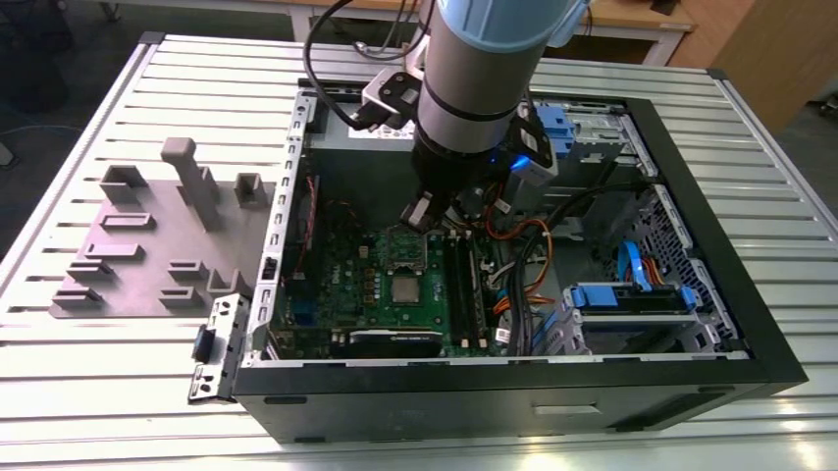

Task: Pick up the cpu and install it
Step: 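Close the cpu cover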

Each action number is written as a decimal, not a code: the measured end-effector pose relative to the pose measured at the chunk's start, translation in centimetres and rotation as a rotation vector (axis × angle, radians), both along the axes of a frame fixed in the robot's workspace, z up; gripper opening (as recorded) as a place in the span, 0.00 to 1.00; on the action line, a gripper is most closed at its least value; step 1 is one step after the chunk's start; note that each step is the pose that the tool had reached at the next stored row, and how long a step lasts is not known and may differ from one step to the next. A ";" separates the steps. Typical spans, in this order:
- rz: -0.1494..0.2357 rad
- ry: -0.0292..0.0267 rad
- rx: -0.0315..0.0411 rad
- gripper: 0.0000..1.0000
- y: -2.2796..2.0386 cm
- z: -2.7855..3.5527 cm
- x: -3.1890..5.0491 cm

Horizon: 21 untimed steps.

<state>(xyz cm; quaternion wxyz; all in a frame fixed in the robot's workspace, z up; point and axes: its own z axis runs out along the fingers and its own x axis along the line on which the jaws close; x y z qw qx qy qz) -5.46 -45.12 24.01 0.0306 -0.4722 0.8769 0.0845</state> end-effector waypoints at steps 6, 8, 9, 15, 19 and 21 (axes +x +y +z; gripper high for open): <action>0.002 -0.0001 -0.0002 0.11 -0.01 0.16 0.00; 0.004 0.0000 -0.0008 0.11 -0.06 0.21 0.00; 0.006 0.0000 -0.0009 0.11 -0.09 0.21 0.00; 0.022 -0.0001 -0.0010 0.11 -0.40 0.21 -0.01; 0.026 -0.0001 -0.0010 0.11 -0.56 0.20 -0.01; 0.027 0.0000 -0.0011 0.11 -0.62 0.21 -0.01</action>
